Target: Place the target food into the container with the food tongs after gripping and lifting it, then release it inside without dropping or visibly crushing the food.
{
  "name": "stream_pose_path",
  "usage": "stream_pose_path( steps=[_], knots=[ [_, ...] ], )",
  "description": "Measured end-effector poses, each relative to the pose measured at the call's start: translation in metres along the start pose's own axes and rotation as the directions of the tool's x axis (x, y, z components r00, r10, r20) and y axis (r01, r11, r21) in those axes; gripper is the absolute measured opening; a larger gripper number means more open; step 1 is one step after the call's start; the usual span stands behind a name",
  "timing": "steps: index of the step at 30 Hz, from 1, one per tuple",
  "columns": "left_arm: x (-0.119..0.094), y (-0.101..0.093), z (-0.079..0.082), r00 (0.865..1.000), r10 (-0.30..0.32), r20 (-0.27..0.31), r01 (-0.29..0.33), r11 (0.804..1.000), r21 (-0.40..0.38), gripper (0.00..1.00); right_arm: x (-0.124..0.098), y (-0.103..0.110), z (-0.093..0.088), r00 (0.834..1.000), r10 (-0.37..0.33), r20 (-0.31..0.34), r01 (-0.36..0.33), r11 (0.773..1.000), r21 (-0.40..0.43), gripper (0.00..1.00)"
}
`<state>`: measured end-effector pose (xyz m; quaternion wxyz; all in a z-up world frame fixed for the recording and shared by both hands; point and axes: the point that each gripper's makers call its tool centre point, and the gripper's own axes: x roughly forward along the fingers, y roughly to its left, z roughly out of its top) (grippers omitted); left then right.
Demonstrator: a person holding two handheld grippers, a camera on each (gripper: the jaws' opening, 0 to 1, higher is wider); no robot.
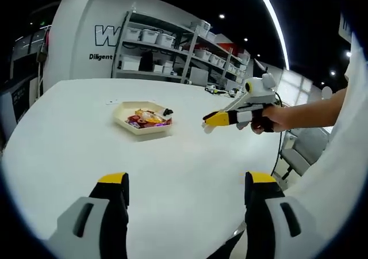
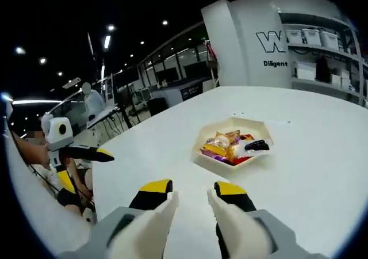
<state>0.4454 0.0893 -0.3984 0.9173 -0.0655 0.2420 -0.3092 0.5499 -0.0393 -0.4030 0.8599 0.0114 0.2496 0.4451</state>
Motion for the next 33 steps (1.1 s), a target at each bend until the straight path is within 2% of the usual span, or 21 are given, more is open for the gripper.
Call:
stream_pose_path(
  steps=[6,15,25,33],
  knots=[
    [0.003,-0.007,-0.002,0.999,-0.03,-0.013,0.03,1.0,0.002,0.78,-0.005,0.021,-0.012,0.998,0.064,0.02,-0.064,0.997,0.036,0.24],
    [0.01,-0.024,-0.001,0.994,-0.108,-0.025,0.108,0.994,-0.011,0.68,-0.007,0.058,-0.005,0.982,0.175,0.069,-0.177,0.984,0.023,0.25],
    [0.015,-0.04,0.005,0.982,-0.187,-0.026,0.187,0.982,-0.008,0.52,-0.011,0.09,0.003,0.947,0.297,0.119,-0.301,0.954,0.01,0.25],
    [0.018,-0.059,0.01,0.962,-0.272,-0.021,0.272,0.962,-0.023,0.4,-0.018,0.113,0.01,0.91,0.382,0.162,-0.393,0.919,0.04,0.25]
  ],
)
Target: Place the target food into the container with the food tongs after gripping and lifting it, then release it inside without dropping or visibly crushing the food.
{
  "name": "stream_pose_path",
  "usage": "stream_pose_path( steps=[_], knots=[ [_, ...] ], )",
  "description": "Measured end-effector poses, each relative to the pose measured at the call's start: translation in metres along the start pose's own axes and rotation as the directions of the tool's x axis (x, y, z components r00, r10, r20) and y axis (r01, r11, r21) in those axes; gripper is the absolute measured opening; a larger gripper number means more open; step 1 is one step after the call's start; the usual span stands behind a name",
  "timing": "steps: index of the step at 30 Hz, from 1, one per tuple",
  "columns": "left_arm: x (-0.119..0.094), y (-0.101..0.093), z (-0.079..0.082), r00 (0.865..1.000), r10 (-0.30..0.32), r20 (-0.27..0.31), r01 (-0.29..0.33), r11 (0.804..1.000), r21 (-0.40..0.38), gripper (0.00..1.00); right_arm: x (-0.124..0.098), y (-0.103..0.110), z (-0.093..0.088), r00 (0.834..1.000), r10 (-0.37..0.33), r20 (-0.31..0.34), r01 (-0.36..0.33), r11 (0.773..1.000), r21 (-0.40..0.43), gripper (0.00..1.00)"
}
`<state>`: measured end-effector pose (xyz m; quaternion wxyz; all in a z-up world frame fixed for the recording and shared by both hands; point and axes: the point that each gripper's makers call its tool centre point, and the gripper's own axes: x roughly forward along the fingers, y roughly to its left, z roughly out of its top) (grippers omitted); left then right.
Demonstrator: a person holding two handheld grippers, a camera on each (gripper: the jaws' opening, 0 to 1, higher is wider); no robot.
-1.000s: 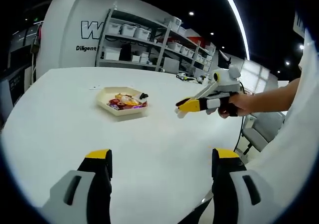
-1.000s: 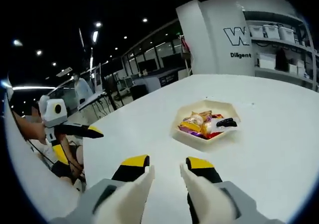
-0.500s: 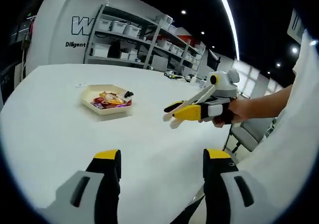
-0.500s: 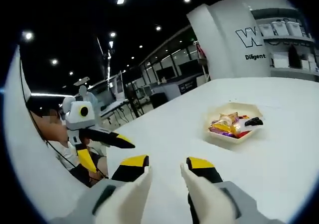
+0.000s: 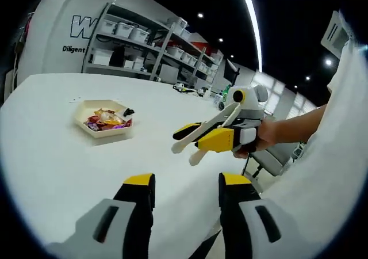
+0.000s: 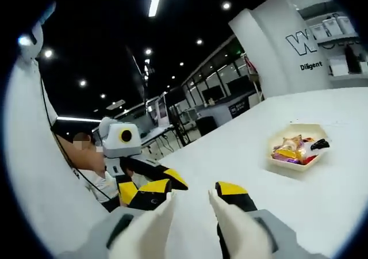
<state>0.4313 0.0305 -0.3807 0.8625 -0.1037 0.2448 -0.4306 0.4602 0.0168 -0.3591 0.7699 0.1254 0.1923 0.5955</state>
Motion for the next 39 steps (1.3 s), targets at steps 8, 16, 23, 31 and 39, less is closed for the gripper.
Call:
stream_pose_path(
  steps=[8,16,23,31,39],
  knots=[
    [-0.001,-0.017,0.01,0.996,-0.07,0.051,0.071,0.997,-0.017,0.29,0.001,0.013,0.0,0.999,0.048,0.002,-0.048,0.999,0.02,0.25],
    [-0.003,-0.027,0.018,0.988,-0.122,0.097,0.128,0.991,-0.051,0.12,0.002,0.026,0.0,0.996,0.089,0.023,-0.091,0.994,0.063,0.25],
    [-0.004,-0.033,0.022,0.982,-0.159,0.106,0.159,0.987,0.012,0.08,0.0,0.028,0.002,0.994,0.101,0.034,-0.104,0.991,0.08,0.27],
    [-0.003,-0.037,0.025,0.977,-0.195,0.087,0.188,0.979,0.077,0.04,-0.007,0.018,0.007,0.995,0.075,0.064,-0.082,0.99,0.112,0.34],
    [-0.004,-0.032,0.022,0.978,-0.2,0.058,0.195,0.977,0.091,0.03,-0.014,0.002,0.016,0.994,0.035,0.107,-0.05,0.988,0.144,0.35]
  ],
)
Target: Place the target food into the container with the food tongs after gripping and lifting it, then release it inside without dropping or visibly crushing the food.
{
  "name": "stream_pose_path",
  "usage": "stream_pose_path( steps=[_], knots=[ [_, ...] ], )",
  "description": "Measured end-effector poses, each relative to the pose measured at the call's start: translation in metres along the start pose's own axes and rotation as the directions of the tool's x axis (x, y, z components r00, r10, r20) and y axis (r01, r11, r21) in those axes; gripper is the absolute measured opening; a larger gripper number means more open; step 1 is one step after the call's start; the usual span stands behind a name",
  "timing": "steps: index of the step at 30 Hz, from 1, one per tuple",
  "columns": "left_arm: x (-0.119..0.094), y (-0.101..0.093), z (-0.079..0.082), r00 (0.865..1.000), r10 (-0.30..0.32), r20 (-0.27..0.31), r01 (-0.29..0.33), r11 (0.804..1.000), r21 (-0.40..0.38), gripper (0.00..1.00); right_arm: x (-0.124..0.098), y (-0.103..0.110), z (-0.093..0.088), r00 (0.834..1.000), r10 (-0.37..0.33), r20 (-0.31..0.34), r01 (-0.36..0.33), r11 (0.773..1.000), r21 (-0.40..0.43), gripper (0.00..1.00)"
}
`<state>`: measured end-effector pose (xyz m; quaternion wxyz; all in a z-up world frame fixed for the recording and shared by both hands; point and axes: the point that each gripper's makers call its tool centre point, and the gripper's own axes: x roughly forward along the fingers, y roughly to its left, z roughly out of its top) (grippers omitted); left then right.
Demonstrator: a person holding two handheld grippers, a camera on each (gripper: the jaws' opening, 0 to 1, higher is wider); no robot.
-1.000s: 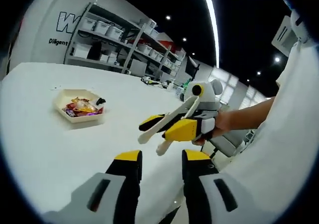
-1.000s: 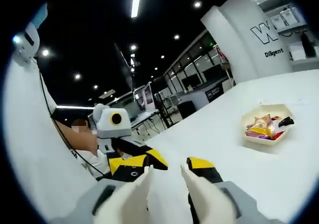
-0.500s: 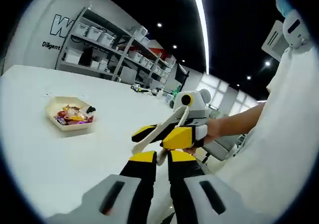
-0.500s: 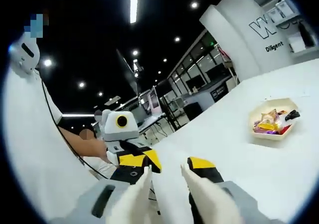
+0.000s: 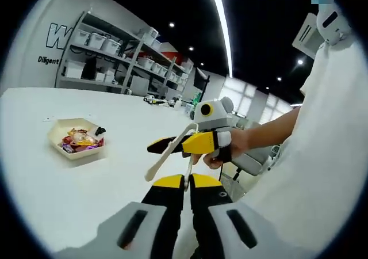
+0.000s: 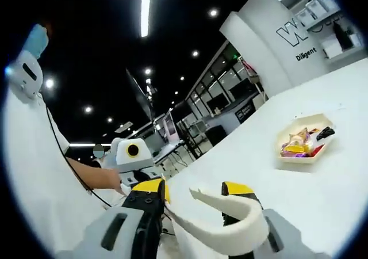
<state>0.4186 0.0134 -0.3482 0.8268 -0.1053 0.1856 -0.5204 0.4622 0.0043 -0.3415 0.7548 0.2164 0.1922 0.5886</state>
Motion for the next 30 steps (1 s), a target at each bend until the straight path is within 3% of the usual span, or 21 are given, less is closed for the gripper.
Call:
stream_pose_path(
  steps=[10,14,19,30],
  knots=[
    [-0.002,0.005,-0.009,0.999,-0.002,-0.036,0.002,1.0,-0.008,0.03,-0.008,-0.009,-0.005,0.999,-0.031,-0.009,0.031,1.0,-0.001,0.39],
    [-0.007,0.008,-0.017,0.998,0.006,-0.06,-0.006,1.0,-0.004,0.03,-0.02,-0.019,-0.006,0.998,-0.063,-0.003,0.063,0.998,-0.005,0.32],
    [-0.004,0.012,-0.033,0.994,0.013,-0.104,-0.011,1.0,0.011,0.03,-0.02,-0.02,-0.027,0.996,-0.063,-0.07,0.063,0.998,-0.006,0.3],
    [0.006,0.021,-0.059,0.988,0.048,-0.149,-0.049,0.999,0.002,0.04,-0.028,-0.038,-0.059,0.986,-0.127,-0.112,0.132,0.99,0.044,0.33]
  ],
)
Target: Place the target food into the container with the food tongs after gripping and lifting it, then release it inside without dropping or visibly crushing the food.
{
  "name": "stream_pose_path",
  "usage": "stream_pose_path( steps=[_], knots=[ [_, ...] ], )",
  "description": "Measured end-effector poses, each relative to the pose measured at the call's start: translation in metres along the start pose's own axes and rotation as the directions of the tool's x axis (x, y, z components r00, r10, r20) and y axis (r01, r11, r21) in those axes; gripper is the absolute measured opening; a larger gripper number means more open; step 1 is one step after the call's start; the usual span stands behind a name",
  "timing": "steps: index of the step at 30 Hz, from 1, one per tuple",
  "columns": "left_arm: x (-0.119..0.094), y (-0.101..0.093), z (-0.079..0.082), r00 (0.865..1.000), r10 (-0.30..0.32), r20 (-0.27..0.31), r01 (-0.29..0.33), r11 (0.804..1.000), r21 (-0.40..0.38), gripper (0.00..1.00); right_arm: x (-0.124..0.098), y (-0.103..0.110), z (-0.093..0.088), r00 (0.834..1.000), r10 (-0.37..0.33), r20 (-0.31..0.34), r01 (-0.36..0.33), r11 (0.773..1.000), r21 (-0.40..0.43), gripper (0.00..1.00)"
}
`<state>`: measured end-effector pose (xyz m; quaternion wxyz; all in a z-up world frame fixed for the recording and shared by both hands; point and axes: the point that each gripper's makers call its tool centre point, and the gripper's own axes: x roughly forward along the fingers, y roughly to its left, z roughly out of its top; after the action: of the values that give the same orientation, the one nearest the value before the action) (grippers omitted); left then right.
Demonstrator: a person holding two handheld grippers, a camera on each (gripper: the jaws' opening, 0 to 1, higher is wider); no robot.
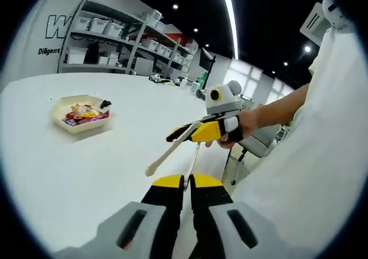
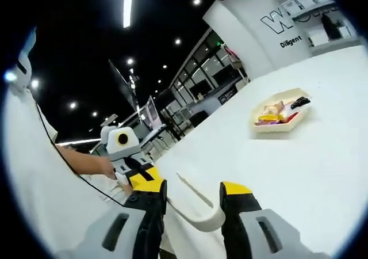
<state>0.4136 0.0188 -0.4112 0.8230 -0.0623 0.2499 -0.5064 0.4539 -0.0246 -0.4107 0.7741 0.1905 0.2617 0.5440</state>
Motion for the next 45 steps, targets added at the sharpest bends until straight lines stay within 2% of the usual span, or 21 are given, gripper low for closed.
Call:
stream_pose_path(
  steps=[3,5,11,14,18,24,28,32,35,37,39,41,45],
  knots=[
    [0.005,0.004,-0.009,1.0,0.007,-0.022,-0.007,1.0,-0.014,0.04,0.001,-0.009,-0.011,1.0,-0.025,-0.014,0.025,0.999,0.023,0.33],
    [0.008,0.006,-0.018,0.999,0.013,-0.05,-0.013,1.0,-0.008,0.04,0.002,-0.013,-0.018,0.998,-0.043,-0.038,0.044,0.999,0.009,0.34],
    [0.013,0.011,-0.03,0.996,0.029,-0.089,-0.03,1.0,-0.01,0.04,0.005,-0.024,-0.03,0.993,-0.082,-0.08,0.082,0.997,-0.009,0.35],
    [0.014,0.015,-0.038,0.994,0.031,-0.109,-0.033,0.999,-0.017,0.04,0.005,-0.034,-0.039,0.985,-0.124,-0.121,0.121,0.992,-0.032,0.37],
    [0.015,0.018,-0.044,0.99,0.041,-0.136,-0.042,0.999,-0.008,0.04,0.007,-0.042,-0.044,0.977,-0.157,-0.143,0.15,0.987,-0.058,0.37],
    [0.016,0.021,-0.048,0.988,0.047,-0.148,-0.049,0.999,-0.007,0.04,0.006,-0.041,-0.047,0.975,-0.157,-0.156,0.146,0.986,-0.08,0.37],
    [0.015,0.026,-0.055,0.985,0.059,-0.162,-0.059,0.998,0.001,0.04,-0.003,-0.044,-0.06,0.961,-0.166,-0.221,0.127,0.975,-0.181,0.38],
    [0.013,0.028,-0.061,0.982,0.064,-0.177,-0.064,0.998,0.005,0.03,-0.008,-0.044,-0.063,0.96,-0.168,-0.226,0.127,0.974,-0.186,0.35],
    [0.012,0.029,-0.062,0.981,0.066,-0.185,-0.066,0.998,0.011,0.03,-0.011,-0.048,-0.066,0.952,-0.188,-0.243,0.13,0.963,-0.237,0.32],
    [0.013,0.03,-0.064,0.978,0.071,-0.199,-0.067,0.997,0.026,0.03,-0.013,-0.051,-0.068,0.941,-0.212,-0.264,0.12,0.938,-0.324,0.26],
    [0.013,0.031,-0.064,0.976,0.08,-0.201,-0.075,0.997,0.035,0.04,-0.011,-0.049,-0.068,0.945,-0.203,-0.257,0.12,0.944,-0.307,0.26],
    [0.012,0.034,-0.065,0.976,0.087,-0.202,-0.08,0.996,0.045,0.04,-0.011,-0.052,-0.068,0.938,-0.223,-0.266,0.118,0.926,-0.358,0.23],
    [0.012,0.038,-0.066,0.972,0.108,-0.21,-0.098,0.993,0.061,0.05,-0.011,-0.053,-0.069,0.932,-0.23,-0.279,0.106,0.912,-0.397,0.19]
  ],
)
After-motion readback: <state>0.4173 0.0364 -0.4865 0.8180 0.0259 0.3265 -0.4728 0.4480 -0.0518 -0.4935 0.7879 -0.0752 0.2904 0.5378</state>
